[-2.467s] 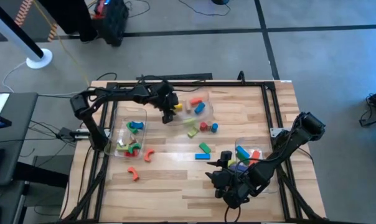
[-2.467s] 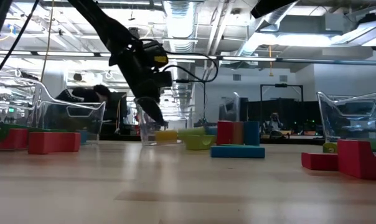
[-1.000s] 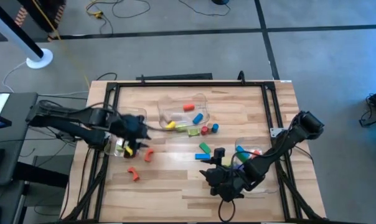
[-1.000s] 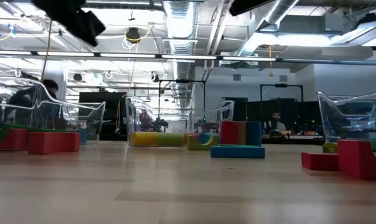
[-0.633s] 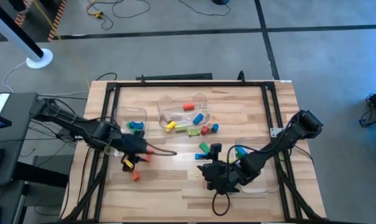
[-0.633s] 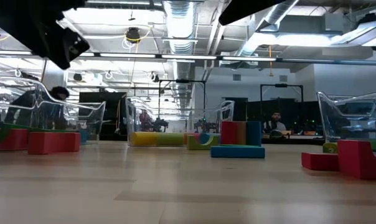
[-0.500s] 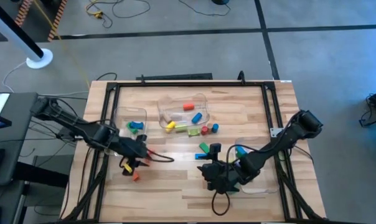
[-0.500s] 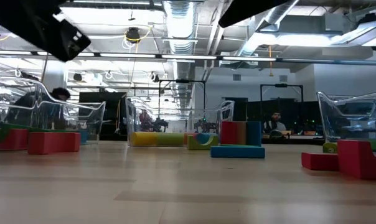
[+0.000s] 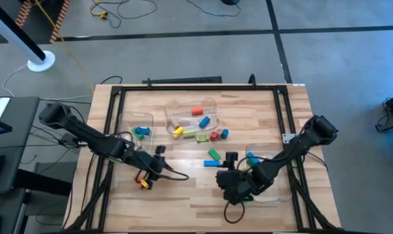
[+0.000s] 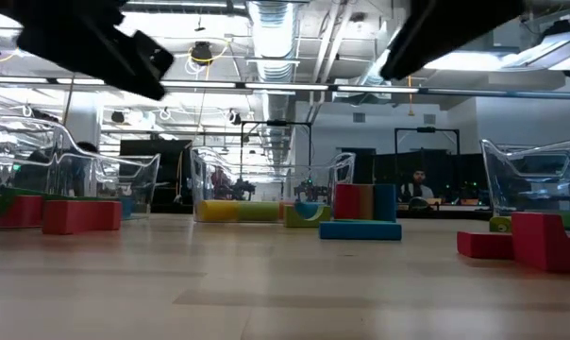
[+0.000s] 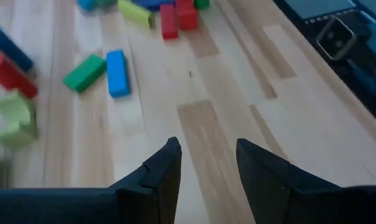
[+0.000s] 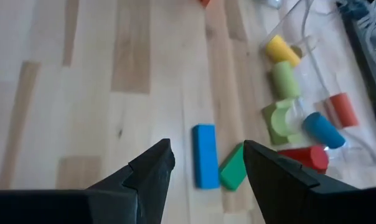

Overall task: Sort blocks by size
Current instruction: Put the red arch block into the left transparent bin

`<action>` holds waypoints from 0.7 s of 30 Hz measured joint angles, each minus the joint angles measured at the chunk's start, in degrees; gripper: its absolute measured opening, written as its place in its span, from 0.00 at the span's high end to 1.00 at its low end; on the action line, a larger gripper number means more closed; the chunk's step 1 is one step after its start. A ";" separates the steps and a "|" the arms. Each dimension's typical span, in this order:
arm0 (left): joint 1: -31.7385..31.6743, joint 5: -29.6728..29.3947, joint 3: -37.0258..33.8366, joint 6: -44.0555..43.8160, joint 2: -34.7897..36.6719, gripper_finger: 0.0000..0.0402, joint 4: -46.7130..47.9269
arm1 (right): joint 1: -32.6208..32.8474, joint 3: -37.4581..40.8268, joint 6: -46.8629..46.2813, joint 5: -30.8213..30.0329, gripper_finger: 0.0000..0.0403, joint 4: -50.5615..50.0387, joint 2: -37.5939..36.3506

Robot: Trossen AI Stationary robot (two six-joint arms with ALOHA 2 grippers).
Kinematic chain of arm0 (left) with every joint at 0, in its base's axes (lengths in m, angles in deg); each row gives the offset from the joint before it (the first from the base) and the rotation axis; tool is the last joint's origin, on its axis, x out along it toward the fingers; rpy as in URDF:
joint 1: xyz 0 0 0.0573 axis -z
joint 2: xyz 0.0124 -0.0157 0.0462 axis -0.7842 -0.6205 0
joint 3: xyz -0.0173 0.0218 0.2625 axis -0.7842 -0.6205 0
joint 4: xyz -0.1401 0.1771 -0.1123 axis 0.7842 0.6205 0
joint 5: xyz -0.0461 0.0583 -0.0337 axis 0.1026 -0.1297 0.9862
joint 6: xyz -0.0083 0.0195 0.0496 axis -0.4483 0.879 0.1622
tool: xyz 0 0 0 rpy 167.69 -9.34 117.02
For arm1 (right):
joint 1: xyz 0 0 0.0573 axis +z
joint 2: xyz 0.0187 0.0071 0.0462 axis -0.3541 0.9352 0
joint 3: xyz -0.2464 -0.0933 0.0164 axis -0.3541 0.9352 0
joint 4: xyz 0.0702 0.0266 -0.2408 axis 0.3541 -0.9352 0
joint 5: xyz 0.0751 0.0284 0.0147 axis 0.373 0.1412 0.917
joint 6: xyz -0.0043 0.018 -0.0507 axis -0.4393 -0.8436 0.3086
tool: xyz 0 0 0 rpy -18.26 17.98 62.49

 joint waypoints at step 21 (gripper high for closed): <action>-8.36 -3.29 12.03 5.12 -28.88 0.63 -14.48 | 7.46 0.00 -14.77 -0.28 0.42 -11.32 0.00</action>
